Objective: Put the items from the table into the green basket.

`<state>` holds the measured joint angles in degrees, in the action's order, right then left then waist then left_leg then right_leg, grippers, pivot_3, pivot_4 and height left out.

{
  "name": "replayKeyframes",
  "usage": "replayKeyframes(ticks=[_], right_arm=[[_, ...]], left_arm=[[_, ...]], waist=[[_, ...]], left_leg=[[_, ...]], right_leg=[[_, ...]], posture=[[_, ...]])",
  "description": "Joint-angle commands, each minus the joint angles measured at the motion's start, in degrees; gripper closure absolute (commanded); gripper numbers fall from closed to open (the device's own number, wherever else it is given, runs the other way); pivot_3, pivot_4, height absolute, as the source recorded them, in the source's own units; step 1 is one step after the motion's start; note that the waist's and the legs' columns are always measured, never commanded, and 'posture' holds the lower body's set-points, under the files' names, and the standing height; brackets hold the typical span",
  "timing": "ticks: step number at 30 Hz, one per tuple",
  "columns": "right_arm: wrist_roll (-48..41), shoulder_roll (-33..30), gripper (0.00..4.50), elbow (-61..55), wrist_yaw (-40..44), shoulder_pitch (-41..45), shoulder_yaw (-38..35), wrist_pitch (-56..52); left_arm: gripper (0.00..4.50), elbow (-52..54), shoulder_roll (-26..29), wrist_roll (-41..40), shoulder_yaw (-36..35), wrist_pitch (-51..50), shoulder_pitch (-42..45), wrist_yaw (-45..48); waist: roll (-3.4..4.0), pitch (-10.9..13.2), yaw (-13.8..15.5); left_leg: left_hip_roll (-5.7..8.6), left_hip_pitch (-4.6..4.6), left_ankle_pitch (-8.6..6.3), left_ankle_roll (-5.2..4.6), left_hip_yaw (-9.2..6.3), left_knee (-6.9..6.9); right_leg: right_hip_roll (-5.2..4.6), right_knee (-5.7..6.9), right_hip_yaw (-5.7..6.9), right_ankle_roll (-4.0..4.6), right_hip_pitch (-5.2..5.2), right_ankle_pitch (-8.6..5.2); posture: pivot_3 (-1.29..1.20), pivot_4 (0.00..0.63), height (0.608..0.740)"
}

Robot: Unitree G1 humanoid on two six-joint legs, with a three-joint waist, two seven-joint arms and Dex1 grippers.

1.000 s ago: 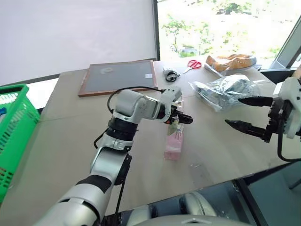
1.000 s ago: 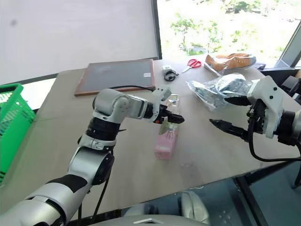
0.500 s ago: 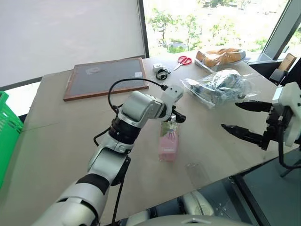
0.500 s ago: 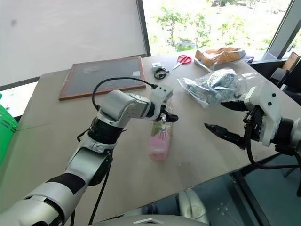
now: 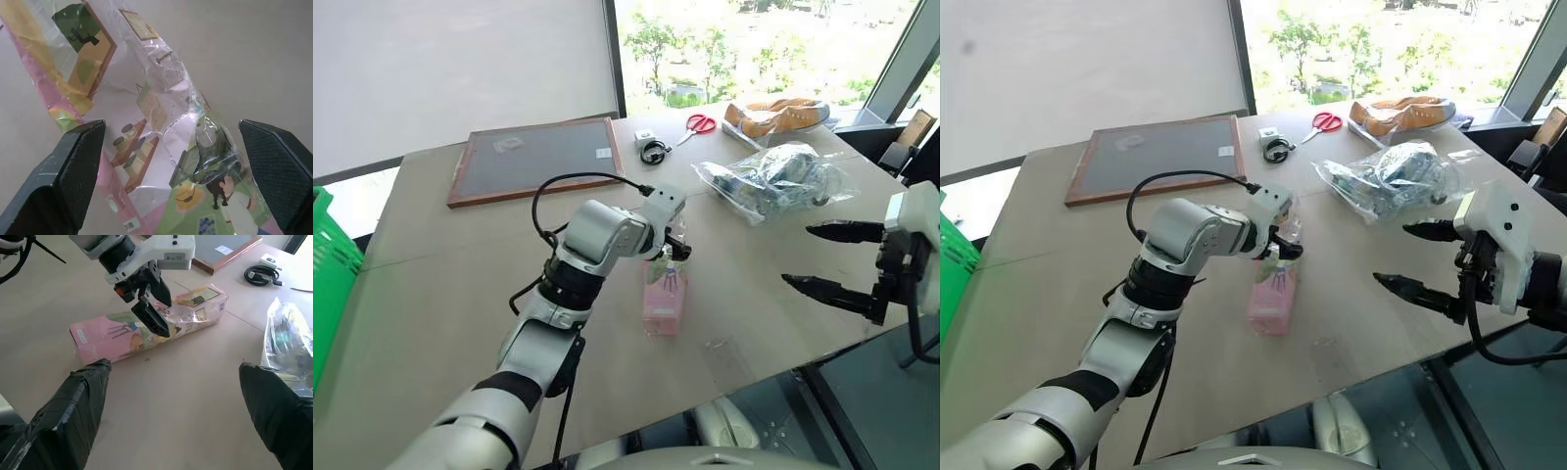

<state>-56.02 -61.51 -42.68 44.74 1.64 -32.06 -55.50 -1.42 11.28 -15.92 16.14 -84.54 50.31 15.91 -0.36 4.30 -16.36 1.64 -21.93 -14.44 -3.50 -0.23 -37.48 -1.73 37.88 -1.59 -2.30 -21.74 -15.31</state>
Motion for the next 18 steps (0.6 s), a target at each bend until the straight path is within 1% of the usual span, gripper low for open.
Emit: replayKeyframes(ticks=[1,5,7,11,13,18], right_arm=[[-0.31,-0.50,0.00,-0.14,0.10,1.04,-0.93,1.78],[-0.77,-0.53,0.00,-0.21,0.07,0.85,-1.07,2.15],[-0.82,-0.35,0.00,0.08,-0.04,1.12,-0.65,2.50],[-0.19,-0.09,0.00,0.52,-0.30,1.71,0.89,3.50],[-0.13,-0.03,0.00,0.54,-0.50,1.91,1.38,3.82],[-0.27,-0.12,0.00,0.47,-0.68,1.71,1.17,3.90]], left_arm=[[0.02,-1.17,-1.26,1.30,-1.87,-0.74,0.20,-1.74],[0.02,1.05,0.86,2.46,-2.39,-0.92,2.28,-2.72],[0.02,2.25,2.61,3.03,-1.07,0.12,3.11,-2.62],[0.02,2.56,3.03,2.80,-0.16,0.13,1.84,-2.50],[0.02,2.76,2.17,2.26,-0.61,-0.67,0.97,-2.31],[0.02,0.12,-1.50,0.96,-4.39,-3.07,0.13,-1.93]], waist=[[0.00,0.00,0.01],[-0.02,0.02,-0.08],[-0.04,0.05,-0.04],[-0.04,0.05,0.17],[-0.04,0.05,0.41],[-0.03,0.04,1.33]], left_leg=[[0.00,0.00,0.00,0.00,0.00,0.00],[0.01,-0.01,0.00,0.00,0.00,0.00],[0.01,-0.02,0.00,0.00,0.00,0.00],[0.03,-0.04,0.00,0.00,0.00,0.01],[0.05,-0.04,-0.01,0.01,-0.01,0.01],[0.05,-0.05,-0.01,0.01,-0.01,0.01]], right_leg=[[0.00,0.00,0.00,0.00,0.00,0.00],[0.00,0.00,-0.01,-0.02,0.00,0.00],[0.01,0.01,0.00,-0.02,-0.02,0.00],[-0.03,-0.01,0.00,-0.03,-0.02,-0.01],[-0.06,-0.01,0.00,-0.03,-0.02,-0.01],[-0.08,-0.01,0.01,-0.04,-0.04,-0.01]], posture=[[-0.40,0.063,0.740],[-0.39,0.065,0.740],[-0.38,0.062,0.740],[-0.38,0.057,0.740],[-0.38,0.056,0.740],[-0.38,0.057,0.740]])
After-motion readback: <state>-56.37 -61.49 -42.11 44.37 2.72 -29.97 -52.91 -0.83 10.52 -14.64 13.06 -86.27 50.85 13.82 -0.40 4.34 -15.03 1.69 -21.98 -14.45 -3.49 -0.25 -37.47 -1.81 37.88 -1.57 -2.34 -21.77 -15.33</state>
